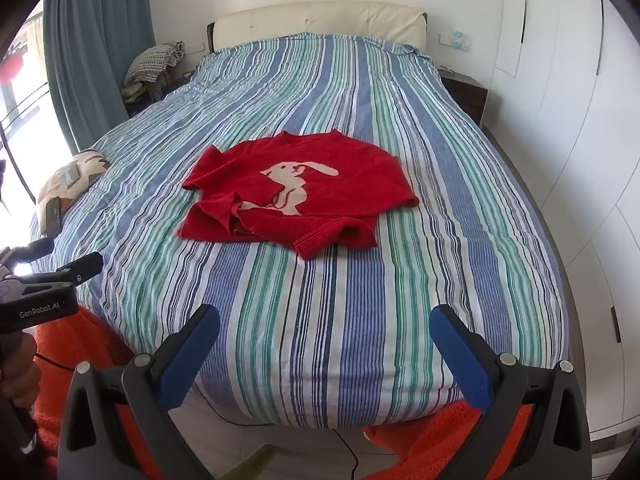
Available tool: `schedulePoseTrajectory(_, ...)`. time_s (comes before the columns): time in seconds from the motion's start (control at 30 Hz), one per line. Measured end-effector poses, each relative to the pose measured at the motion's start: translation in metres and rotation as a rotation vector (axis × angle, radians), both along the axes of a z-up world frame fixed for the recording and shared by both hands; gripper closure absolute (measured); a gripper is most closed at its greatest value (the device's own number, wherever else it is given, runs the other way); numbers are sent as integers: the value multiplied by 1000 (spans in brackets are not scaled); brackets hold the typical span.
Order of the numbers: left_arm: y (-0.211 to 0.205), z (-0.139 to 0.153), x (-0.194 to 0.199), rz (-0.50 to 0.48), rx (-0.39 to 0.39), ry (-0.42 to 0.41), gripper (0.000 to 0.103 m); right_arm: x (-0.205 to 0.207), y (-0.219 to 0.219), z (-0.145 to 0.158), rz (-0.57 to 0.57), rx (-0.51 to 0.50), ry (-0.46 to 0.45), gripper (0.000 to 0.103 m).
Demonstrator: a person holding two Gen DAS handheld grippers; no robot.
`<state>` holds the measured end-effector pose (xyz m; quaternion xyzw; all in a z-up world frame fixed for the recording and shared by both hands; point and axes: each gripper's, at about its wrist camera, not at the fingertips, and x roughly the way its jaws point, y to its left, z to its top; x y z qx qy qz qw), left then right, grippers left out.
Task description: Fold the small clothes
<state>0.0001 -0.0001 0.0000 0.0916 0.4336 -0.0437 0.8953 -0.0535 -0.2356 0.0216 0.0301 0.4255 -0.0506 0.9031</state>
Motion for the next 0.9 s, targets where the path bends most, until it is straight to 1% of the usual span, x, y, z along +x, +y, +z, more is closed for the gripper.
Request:
schedulePoseTrajectory(0.17, 0, 0, 0, 1, 1, -2, 1, 0, 2, -1, 3, 0, 4, 0)
schedulePoseTrajectory(0.2, 0, 0, 0, 2, 1, 0, 1, -6, 8, 0, 5, -4, -3, 0)
schedulePoseTrajectory(0.3, -1, -1, -1, 3, 0, 2, 1, -8, 7, 0, 6, -3, -3, 0)
schedulePoseTrajectory(0.57, -14, -10, -6, -10, 16, 13, 1, 0, 11, -7, 20, -2, 22, 0)
schedulePoseTrajectory(0.63, -5, -12, -7, -20, 5, 22, 1, 0, 15, -7, 25, -1, 26, 0)
schedulePoseTrajectory(0.77, -5, -16, -6, -26, -9, 40, 1, 1, 18, -9, 33, -1, 29, 0)
schedulePoseTrajectory(0.9, -6, -17, -6, -23, -12, 39, 1, 2, 19, -11, 36, 1, 35, 0)
